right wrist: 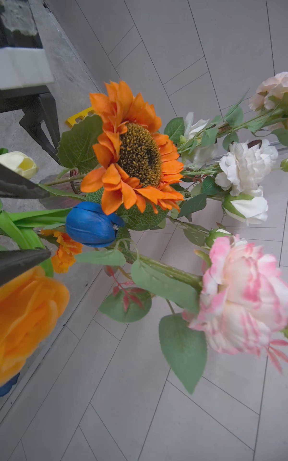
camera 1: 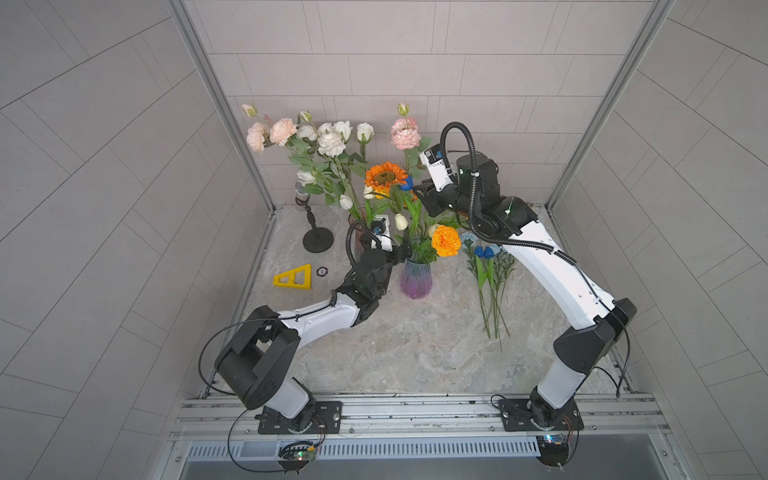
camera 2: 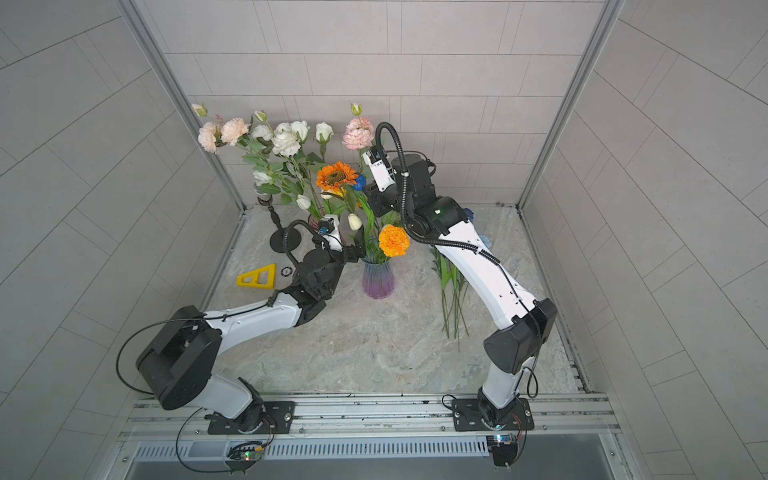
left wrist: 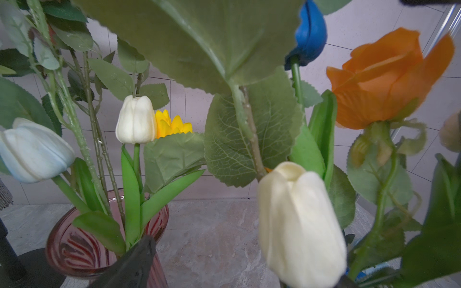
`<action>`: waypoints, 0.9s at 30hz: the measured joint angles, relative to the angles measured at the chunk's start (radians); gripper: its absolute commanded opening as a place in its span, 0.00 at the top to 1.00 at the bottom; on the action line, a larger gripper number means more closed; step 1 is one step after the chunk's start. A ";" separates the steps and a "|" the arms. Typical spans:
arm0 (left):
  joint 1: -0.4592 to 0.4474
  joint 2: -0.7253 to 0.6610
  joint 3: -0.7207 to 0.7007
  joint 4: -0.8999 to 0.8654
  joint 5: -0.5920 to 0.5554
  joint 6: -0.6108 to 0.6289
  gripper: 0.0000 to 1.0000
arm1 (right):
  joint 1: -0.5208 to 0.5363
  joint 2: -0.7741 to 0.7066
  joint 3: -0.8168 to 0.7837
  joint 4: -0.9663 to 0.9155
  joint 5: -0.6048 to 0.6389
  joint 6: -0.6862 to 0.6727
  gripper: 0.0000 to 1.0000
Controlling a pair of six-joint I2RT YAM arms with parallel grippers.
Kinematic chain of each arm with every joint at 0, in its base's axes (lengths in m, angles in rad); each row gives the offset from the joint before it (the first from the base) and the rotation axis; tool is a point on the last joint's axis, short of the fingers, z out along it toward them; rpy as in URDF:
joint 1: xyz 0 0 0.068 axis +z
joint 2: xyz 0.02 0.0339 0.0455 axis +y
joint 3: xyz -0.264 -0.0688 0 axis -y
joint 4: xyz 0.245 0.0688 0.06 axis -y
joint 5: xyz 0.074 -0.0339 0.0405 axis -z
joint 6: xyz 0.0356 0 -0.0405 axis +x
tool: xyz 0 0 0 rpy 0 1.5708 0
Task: Pick out blue flowers from the vase
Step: Pick up the flower from the vase.
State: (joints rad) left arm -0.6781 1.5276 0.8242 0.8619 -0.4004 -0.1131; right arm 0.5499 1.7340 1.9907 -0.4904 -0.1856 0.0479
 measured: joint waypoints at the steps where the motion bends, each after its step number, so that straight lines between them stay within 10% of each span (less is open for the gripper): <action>1: 0.000 0.000 0.000 0.000 0.000 0.000 0.09 | 0.000 0.011 0.006 -0.002 -0.002 0.000 0.63; 27: 0.000 0.000 0.000 0.000 0.008 0.001 0.09 | 0.000 0.178 0.107 -0.037 0.011 -0.006 0.78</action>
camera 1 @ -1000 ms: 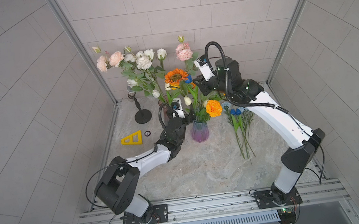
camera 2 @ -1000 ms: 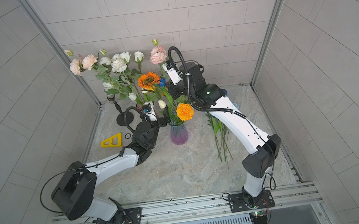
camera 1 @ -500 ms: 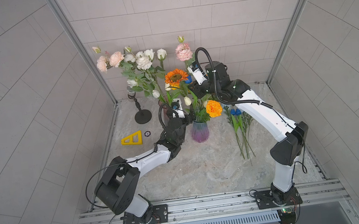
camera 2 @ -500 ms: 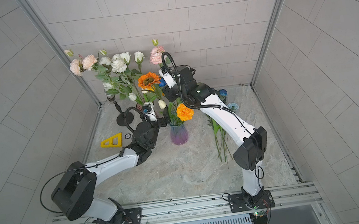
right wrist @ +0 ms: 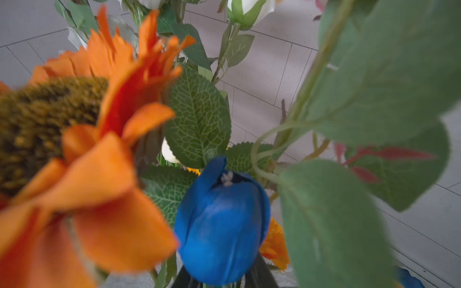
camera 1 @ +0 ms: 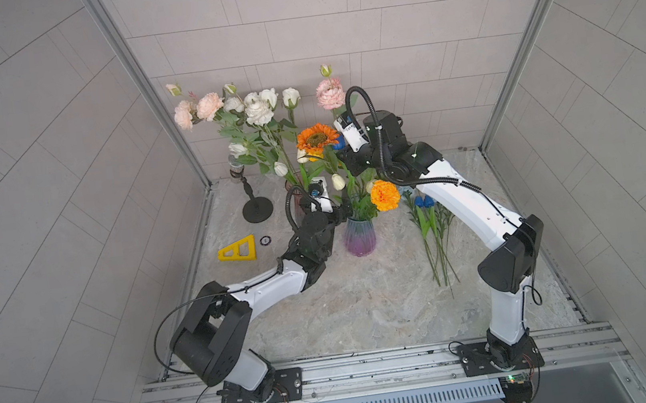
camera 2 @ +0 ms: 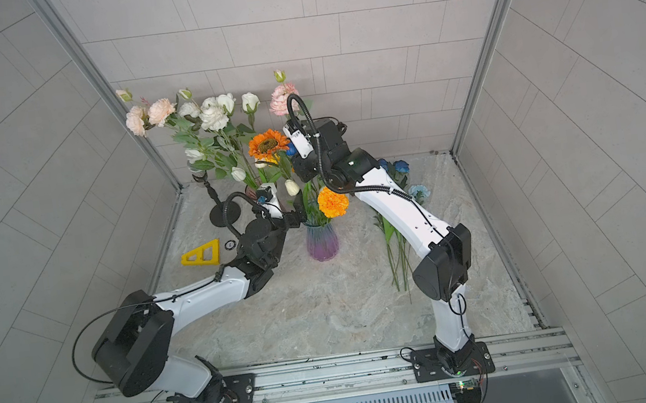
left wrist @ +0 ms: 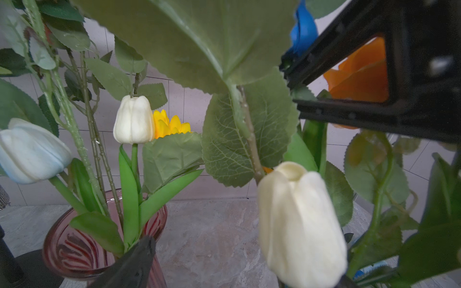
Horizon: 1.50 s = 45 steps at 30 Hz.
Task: Pick out blue flowers from the vase
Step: Pick up the flower from the vase.
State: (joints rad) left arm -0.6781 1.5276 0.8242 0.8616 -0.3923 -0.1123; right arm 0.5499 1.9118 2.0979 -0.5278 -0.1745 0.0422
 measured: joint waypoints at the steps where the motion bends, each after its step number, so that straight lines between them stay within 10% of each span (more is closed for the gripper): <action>1: 0.000 0.000 0.000 0.000 0.000 0.000 0.09 | 0.000 0.002 0.000 0.000 0.002 -0.002 0.80; 45: 0.000 0.000 0.000 0.000 0.004 -0.001 0.09 | -0.055 -0.309 -0.352 0.233 -0.212 0.045 0.85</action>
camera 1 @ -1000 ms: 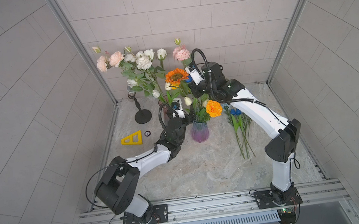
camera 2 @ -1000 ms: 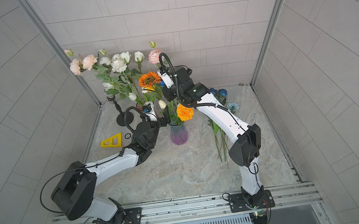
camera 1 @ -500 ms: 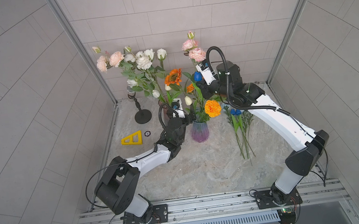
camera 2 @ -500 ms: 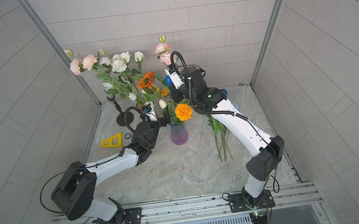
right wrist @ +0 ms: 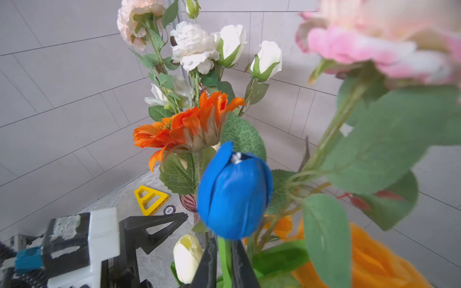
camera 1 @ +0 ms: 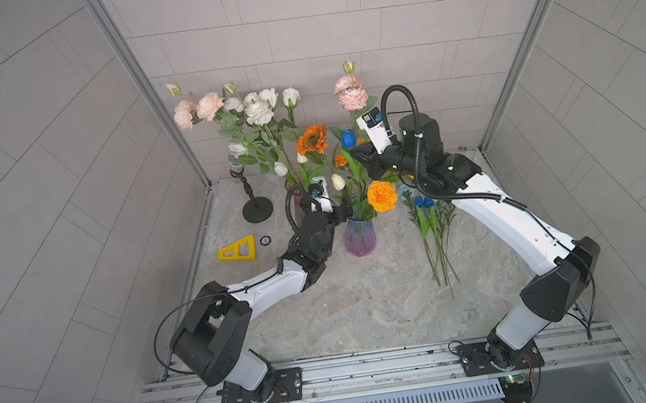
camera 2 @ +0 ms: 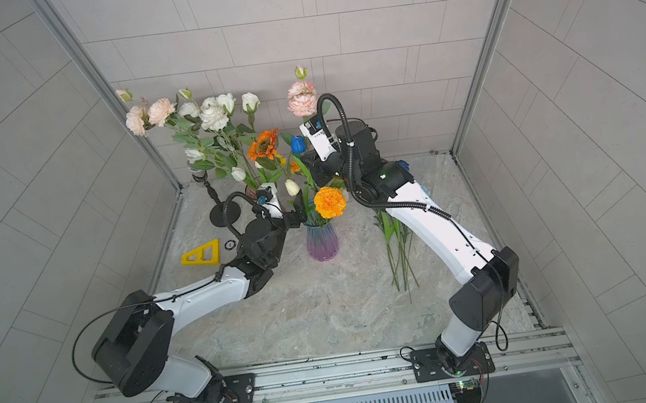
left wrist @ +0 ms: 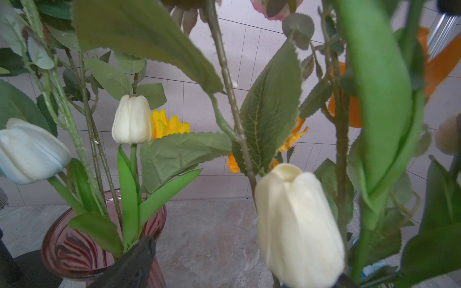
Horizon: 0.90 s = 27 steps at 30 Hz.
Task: Pick out blue flowers from the vase
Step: Pick up the flower from the vase.
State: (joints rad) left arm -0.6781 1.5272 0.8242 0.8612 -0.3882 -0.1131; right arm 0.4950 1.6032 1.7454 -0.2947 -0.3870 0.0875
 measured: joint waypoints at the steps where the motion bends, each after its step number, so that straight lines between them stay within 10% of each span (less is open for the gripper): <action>1: 0.000 0.000 0.000 0.000 0.000 -0.001 0.09 | -0.005 -0.003 -0.008 0.009 -0.016 0.003 0.86; 27: 0.000 0.000 0.000 0.000 0.013 -0.003 0.09 | -0.023 0.084 0.027 0.056 -0.046 0.019 0.70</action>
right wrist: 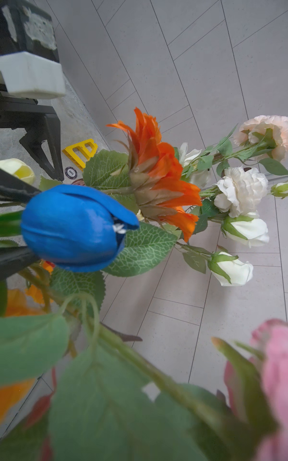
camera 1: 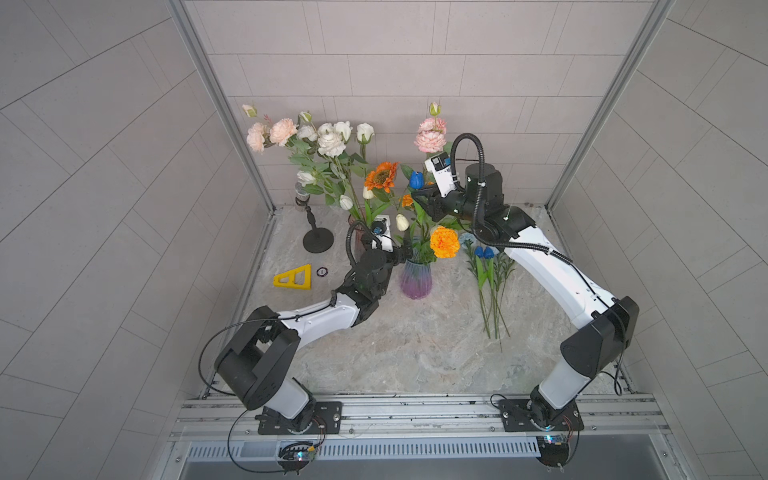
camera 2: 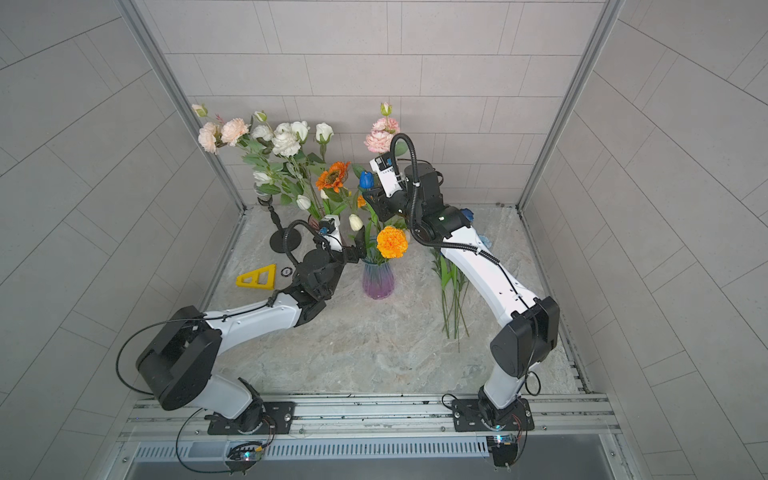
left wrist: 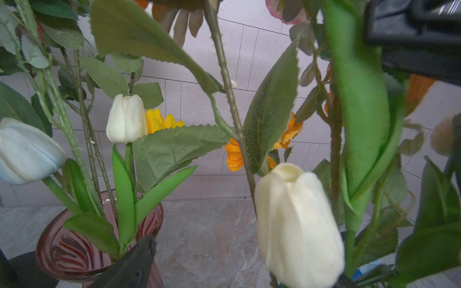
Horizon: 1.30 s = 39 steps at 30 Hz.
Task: Pick out blue flowers from the vase
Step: Pick up the flower from the vase.
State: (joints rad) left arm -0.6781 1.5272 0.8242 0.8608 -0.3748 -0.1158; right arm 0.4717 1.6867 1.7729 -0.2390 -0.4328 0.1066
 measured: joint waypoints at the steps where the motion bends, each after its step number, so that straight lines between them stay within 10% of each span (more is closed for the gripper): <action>1: 0.000 0.000 0.000 0.000 0.001 0.000 0.09 | 0.000 0.006 0.004 0.000 0.002 -0.001 0.71; 7: 0.000 0.000 0.000 -0.003 0.008 0.000 0.09 | 0.000 0.024 0.020 -0.003 0.007 -0.007 0.97; 39: 0.000 0.000 0.002 -0.019 0.025 -0.008 0.10 | 0.001 -0.160 -0.068 0.097 -0.037 0.023 1.00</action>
State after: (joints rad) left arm -0.6781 1.5272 0.8265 0.8413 -0.3496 -0.1234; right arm 0.4728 1.5269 1.7046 -0.1421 -0.4702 0.1291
